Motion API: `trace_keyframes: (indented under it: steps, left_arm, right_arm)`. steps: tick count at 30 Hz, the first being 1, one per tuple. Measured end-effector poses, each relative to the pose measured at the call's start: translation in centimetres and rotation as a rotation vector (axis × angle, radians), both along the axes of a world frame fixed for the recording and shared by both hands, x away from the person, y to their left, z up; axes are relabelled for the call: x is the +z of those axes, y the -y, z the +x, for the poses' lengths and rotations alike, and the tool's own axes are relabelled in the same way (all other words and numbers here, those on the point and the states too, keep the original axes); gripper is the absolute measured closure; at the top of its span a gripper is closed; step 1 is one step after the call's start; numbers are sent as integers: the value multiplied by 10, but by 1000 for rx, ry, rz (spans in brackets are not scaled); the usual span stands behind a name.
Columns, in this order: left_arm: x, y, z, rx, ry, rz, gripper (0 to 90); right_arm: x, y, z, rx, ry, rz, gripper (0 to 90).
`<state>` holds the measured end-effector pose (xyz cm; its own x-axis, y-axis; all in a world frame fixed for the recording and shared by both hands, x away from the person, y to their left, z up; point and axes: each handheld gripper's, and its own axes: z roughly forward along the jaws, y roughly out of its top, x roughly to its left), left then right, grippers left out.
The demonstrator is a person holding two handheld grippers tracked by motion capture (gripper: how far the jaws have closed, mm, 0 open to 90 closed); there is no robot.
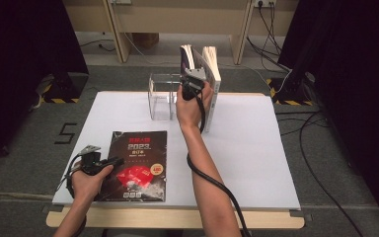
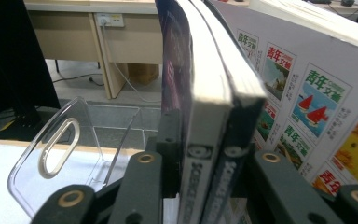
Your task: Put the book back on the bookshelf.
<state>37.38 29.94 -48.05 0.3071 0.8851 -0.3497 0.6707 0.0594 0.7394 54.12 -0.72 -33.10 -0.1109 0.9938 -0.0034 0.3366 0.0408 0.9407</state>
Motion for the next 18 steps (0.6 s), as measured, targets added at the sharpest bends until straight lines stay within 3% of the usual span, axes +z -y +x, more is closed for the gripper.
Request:
trace_keyframes:
  steps: [18]
  left_arm:
    - [1,1,-1,7,0,16,631]
  right_arm:
    - [2,16,-27,56,-18,55,634]
